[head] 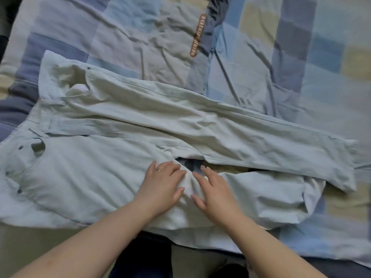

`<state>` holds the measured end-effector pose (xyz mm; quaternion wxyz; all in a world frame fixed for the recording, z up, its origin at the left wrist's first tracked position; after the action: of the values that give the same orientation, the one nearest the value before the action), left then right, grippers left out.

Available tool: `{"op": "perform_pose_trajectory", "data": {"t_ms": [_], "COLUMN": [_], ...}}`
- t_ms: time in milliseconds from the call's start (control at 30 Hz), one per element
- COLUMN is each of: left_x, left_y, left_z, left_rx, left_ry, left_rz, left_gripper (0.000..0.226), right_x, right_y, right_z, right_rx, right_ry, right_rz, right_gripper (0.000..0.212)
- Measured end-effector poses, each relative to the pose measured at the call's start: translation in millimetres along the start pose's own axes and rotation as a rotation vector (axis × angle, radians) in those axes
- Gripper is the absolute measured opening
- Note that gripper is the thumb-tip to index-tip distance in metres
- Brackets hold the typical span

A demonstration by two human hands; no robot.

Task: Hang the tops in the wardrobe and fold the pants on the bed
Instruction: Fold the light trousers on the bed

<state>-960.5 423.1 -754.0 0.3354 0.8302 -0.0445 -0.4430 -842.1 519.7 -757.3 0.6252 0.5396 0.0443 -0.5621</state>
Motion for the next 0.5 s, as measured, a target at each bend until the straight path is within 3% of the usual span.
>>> {"op": "perform_pose_trajectory", "data": {"t_ms": [200, 367, 500], "left_x": [60, 101, 135], "left_y": [-30, -55, -70], "left_z": [-108, -162, -189], "left_rx": [0.095, 0.129, 0.109], "left_ry": [-0.284, -0.49, -0.621], "left_rz": [0.289, 0.35, 0.401], "left_gripper": [0.042, 0.032, 0.032], "right_x": [5, 23, 32], "right_y": [104, 161, 187], "right_z": [-126, -212, -272], "right_rx": [0.214, 0.316, 0.295], "right_ry": [0.023, 0.077, 0.136], "right_rz": [0.051, 0.111, 0.11], "right_gripper": [0.061, 0.061, 0.061]}}
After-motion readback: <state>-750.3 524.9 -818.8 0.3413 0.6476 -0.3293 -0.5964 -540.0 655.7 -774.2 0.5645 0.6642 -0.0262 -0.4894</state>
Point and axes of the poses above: each hand's wrist, its own y-axis away from the middle knuckle, its own x-axis out of the palm, z = x × y, the point moved 5 cm from there along -y, towards the middle knuckle, and after that the axes turned 11 degrees about z, right-handed, at the moved point
